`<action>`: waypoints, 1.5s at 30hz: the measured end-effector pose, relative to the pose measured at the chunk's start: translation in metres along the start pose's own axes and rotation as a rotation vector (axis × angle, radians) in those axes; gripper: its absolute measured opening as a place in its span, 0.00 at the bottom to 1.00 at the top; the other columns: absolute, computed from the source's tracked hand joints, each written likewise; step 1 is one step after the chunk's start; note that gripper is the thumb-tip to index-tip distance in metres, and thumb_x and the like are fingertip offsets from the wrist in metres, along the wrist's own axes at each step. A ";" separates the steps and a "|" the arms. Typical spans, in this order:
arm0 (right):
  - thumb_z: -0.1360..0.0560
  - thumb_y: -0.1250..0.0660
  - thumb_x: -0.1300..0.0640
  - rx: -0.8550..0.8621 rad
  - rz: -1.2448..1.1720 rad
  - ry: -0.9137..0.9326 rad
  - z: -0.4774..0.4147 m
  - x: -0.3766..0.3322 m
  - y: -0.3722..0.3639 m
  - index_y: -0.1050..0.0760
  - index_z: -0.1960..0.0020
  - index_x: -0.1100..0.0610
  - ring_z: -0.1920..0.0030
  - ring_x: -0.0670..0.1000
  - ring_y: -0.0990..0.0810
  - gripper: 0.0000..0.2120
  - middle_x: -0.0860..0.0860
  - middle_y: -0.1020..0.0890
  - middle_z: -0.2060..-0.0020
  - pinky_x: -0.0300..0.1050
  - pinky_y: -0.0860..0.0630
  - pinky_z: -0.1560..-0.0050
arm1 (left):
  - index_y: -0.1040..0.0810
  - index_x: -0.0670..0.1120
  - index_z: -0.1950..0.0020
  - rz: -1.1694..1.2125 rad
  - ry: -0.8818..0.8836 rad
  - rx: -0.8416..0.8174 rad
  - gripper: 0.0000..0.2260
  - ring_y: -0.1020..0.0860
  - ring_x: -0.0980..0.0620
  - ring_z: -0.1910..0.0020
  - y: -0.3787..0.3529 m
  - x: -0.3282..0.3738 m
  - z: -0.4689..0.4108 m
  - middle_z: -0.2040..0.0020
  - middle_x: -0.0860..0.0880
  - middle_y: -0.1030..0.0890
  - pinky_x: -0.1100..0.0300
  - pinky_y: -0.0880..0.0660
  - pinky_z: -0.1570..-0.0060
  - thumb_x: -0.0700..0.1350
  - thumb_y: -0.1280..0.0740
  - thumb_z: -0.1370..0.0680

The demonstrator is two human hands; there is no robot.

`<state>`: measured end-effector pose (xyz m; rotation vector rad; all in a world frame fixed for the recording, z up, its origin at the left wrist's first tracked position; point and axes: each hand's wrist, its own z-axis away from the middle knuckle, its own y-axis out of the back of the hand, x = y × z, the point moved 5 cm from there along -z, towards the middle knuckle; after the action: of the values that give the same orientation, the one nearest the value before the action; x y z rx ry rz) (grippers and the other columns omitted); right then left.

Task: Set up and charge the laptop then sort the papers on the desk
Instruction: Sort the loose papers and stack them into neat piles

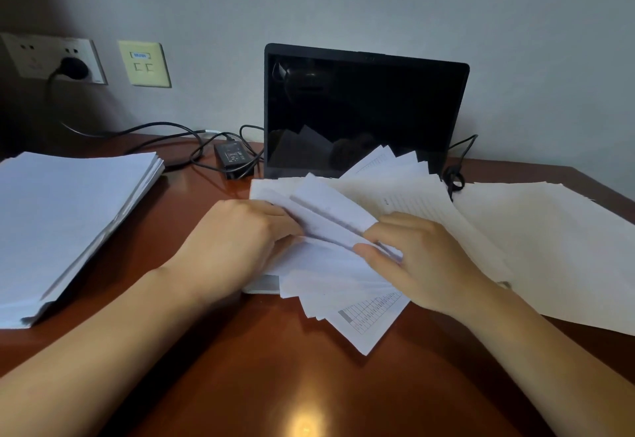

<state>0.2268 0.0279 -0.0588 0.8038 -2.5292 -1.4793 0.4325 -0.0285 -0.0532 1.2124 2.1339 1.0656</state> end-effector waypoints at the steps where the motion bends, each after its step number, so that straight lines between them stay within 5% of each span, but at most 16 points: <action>1: 0.22 0.35 0.44 -0.017 -0.014 0.027 0.000 -0.004 -0.003 0.24 0.56 0.48 0.63 0.39 0.28 0.09 0.37 0.30 0.66 0.29 0.33 0.65 | 0.13 0.50 0.52 -0.002 0.006 0.020 0.06 0.16 0.53 0.56 0.002 0.001 -0.001 0.54 0.55 0.14 0.60 0.22 0.60 0.46 0.31 0.24; 5: 0.25 0.29 0.45 -0.006 0.008 0.013 0.000 -0.010 -0.006 0.26 0.38 0.50 0.61 0.43 0.22 0.18 0.41 0.22 0.60 0.29 0.31 0.63 | 0.13 0.49 0.50 -0.036 0.047 0.116 0.09 0.16 0.51 0.56 0.010 0.000 0.000 0.53 0.53 0.14 0.58 0.21 0.61 0.48 0.33 0.21; 7: 0.24 0.30 0.50 0.038 0.049 -0.049 -0.001 -0.009 0.000 0.40 0.24 0.44 0.70 0.41 0.25 0.32 0.42 0.23 0.65 0.26 0.32 0.68 | 0.13 0.48 0.50 -0.057 0.048 0.197 0.06 0.17 0.50 0.56 0.017 0.001 0.000 0.53 0.52 0.15 0.57 0.21 0.62 0.46 0.29 0.22; 9: 0.23 0.31 0.50 0.018 0.007 -0.161 -0.002 0.000 0.003 0.54 0.22 0.37 0.69 0.44 0.22 0.41 0.42 0.21 0.60 0.33 0.23 0.67 | 0.14 0.47 0.50 -0.079 0.030 0.256 0.05 0.18 0.49 0.57 0.022 0.004 0.000 0.55 0.51 0.16 0.55 0.21 0.61 0.46 0.28 0.21; 11: 0.22 0.32 0.49 -0.008 0.015 -0.224 -0.001 0.013 0.004 0.41 0.24 0.40 0.64 0.47 0.20 0.31 0.41 0.19 0.57 0.39 0.20 0.62 | 0.15 0.46 0.51 -0.109 0.019 0.306 0.07 0.19 0.48 0.57 0.027 0.006 0.000 0.55 0.50 0.16 0.54 0.22 0.60 0.48 0.30 0.20; 13: 0.22 0.33 0.49 0.024 0.141 -0.220 -0.002 0.021 0.009 0.21 0.49 0.49 0.69 0.50 0.24 0.05 0.44 0.23 0.68 0.45 0.27 0.68 | 0.15 0.45 0.50 -0.131 0.036 0.363 0.08 0.19 0.47 0.55 0.031 0.005 0.000 0.52 0.49 0.16 0.51 0.23 0.58 0.49 0.30 0.19; 14: 0.22 0.33 0.50 0.046 0.156 -0.220 -0.002 0.023 0.013 0.26 0.61 0.50 0.72 0.51 0.28 0.10 0.45 0.28 0.74 0.47 0.32 0.71 | 0.16 0.45 0.48 -0.130 0.064 0.380 0.08 0.20 0.46 0.52 0.032 0.003 0.000 0.49 0.49 0.16 0.50 0.23 0.55 0.49 0.30 0.19; 16: 0.22 0.31 0.54 0.111 0.124 -0.221 0.001 0.028 0.020 0.36 0.68 0.46 0.75 0.47 0.36 0.20 0.44 0.37 0.78 0.44 0.40 0.74 | 0.21 0.44 0.37 -0.077 0.183 0.387 0.14 0.22 0.45 0.43 0.033 -0.005 0.001 0.39 0.46 0.20 0.47 0.23 0.46 0.50 0.29 0.20; 19: 0.21 0.33 0.53 0.275 -0.205 -0.310 0.000 0.032 0.035 0.28 0.62 0.41 0.74 0.46 0.28 0.12 0.46 0.24 0.74 0.38 0.35 0.73 | 0.35 0.47 0.22 0.120 0.422 0.369 0.31 0.30 0.47 0.28 0.029 -0.021 0.003 0.26 0.47 0.32 0.47 0.30 0.30 0.52 0.28 0.22; 21: 0.22 0.32 0.54 0.352 -0.488 -0.429 -0.005 0.035 0.040 0.22 0.49 0.43 0.62 0.38 0.19 0.06 0.33 0.17 0.63 0.29 0.27 0.64 | 0.44 0.50 0.18 0.274 0.537 0.334 0.37 0.38 0.53 0.22 0.023 -0.027 0.001 0.21 0.53 0.38 0.49 0.36 0.24 0.55 0.29 0.22; 25: 0.23 0.31 0.57 0.424 -0.836 -0.476 -0.024 0.035 0.053 0.21 0.40 0.50 0.46 0.39 0.18 0.12 0.38 0.15 0.49 0.32 0.22 0.50 | 0.55 0.59 0.17 0.624 0.652 0.247 0.45 0.47 0.70 0.23 0.015 -0.036 -0.016 0.20 0.67 0.47 0.60 0.44 0.24 0.63 0.32 0.26; 29: 0.23 0.32 0.58 0.471 -1.058 -0.523 -0.040 0.042 0.060 0.22 0.37 0.54 0.44 0.48 0.17 0.14 0.47 0.15 0.44 0.45 0.20 0.46 | 0.48 0.65 0.19 1.055 0.641 0.295 0.41 0.28 0.64 0.30 0.024 -0.036 -0.036 0.29 0.65 0.27 0.57 0.29 0.33 0.56 0.26 0.25; 32: 0.21 0.34 0.60 0.503 -1.125 -0.589 -0.037 0.043 0.048 0.22 0.37 0.55 0.45 0.50 0.16 0.13 0.49 0.15 0.46 0.43 0.18 0.49 | 0.31 0.55 0.27 1.121 0.638 0.316 0.26 0.19 0.53 0.38 0.025 -0.026 -0.039 0.37 0.56 0.18 0.50 0.21 0.40 0.42 0.27 0.23; 37: 0.20 0.35 0.62 0.474 -0.945 -0.602 -0.029 0.043 0.037 0.25 0.35 0.50 0.44 0.45 0.17 0.15 0.44 0.16 0.45 0.50 0.22 0.40 | 0.27 0.51 0.31 1.091 0.641 0.289 0.19 0.19 0.51 0.37 0.015 -0.017 -0.029 0.37 0.53 0.17 0.44 0.25 0.35 0.38 0.31 0.20; 45: 0.21 0.34 0.64 0.560 -0.894 -0.443 -0.029 0.031 0.054 0.28 0.36 0.47 0.44 0.42 0.18 0.17 0.39 0.17 0.46 0.36 0.20 0.51 | 0.31 0.56 0.29 1.017 0.605 0.437 0.22 0.23 0.59 0.33 0.024 -0.010 -0.029 0.35 0.60 0.20 0.55 0.27 0.34 0.39 0.32 0.20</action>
<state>0.1894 0.0109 -0.0033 2.1144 -3.1653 -1.1578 0.4290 -0.0409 -0.0159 2.6229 2.2220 1.5391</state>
